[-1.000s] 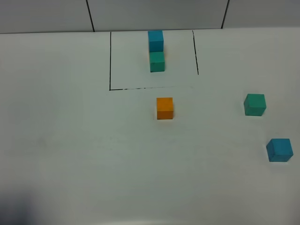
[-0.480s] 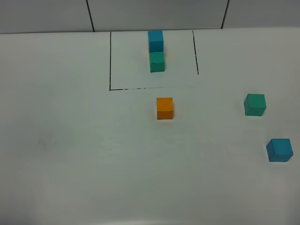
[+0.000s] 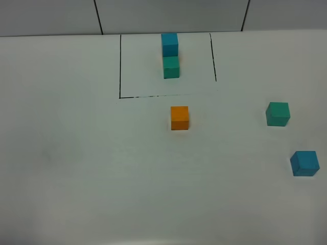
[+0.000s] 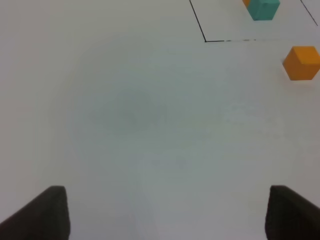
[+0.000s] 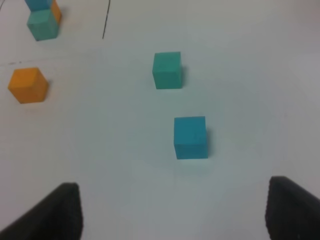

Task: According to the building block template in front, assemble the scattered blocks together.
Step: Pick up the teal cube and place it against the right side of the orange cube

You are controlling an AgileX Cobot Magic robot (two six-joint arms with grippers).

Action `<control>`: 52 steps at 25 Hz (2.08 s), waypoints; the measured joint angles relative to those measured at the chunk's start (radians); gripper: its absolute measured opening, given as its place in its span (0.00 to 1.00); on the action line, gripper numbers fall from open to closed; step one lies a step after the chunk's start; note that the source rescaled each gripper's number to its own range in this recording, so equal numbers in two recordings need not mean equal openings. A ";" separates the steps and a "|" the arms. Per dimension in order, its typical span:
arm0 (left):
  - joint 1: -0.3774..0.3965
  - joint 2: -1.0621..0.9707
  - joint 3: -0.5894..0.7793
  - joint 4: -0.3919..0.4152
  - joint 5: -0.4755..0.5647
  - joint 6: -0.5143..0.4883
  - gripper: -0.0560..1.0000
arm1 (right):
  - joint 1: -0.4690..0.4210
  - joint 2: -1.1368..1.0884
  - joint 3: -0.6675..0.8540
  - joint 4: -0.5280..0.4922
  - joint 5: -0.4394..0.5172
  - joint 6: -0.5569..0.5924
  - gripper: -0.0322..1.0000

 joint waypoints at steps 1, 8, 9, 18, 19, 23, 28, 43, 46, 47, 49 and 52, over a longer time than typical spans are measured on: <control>0.000 0.000 0.000 0.000 0.000 0.000 0.99 | 0.000 0.000 0.000 0.000 0.000 0.001 0.55; 0.000 0.000 0.000 0.000 0.000 0.000 0.99 | 0.000 0.000 0.000 0.000 0.000 0.001 0.55; 0.001 0.000 0.000 0.000 0.000 0.001 0.99 | 0.000 0.000 0.000 0.000 0.000 0.001 0.55; 0.037 0.000 0.000 0.001 0.000 0.001 0.99 | 0.000 0.000 0.000 0.000 0.000 0.000 0.55; 0.037 0.000 0.000 0.001 0.000 0.001 0.99 | 0.000 0.000 0.000 0.000 0.000 0.000 0.55; 0.038 0.000 0.000 0.001 0.000 0.001 0.99 | 0.000 0.000 0.000 0.000 0.000 0.000 0.55; 0.038 0.000 0.000 0.001 0.000 0.001 0.99 | 0.000 0.000 0.000 0.003 0.000 0.001 0.55; 0.038 0.000 0.000 0.001 0.000 0.001 0.99 | 0.000 0.000 0.000 0.012 0.000 -0.005 0.57; 0.038 0.000 0.000 0.001 0.000 0.001 0.99 | 0.000 0.000 0.000 0.014 -0.001 0.001 0.68; 0.038 0.000 0.000 0.001 0.000 0.001 0.99 | 0.000 0.003 0.000 0.014 -0.001 0.002 0.74; 0.038 0.000 0.000 0.001 0.000 0.001 0.99 | 0.000 0.042 0.000 0.014 -0.002 0.002 0.86; 0.038 0.000 0.000 0.001 0.000 0.001 0.99 | 0.000 0.155 -0.005 0.013 -0.008 0.000 0.98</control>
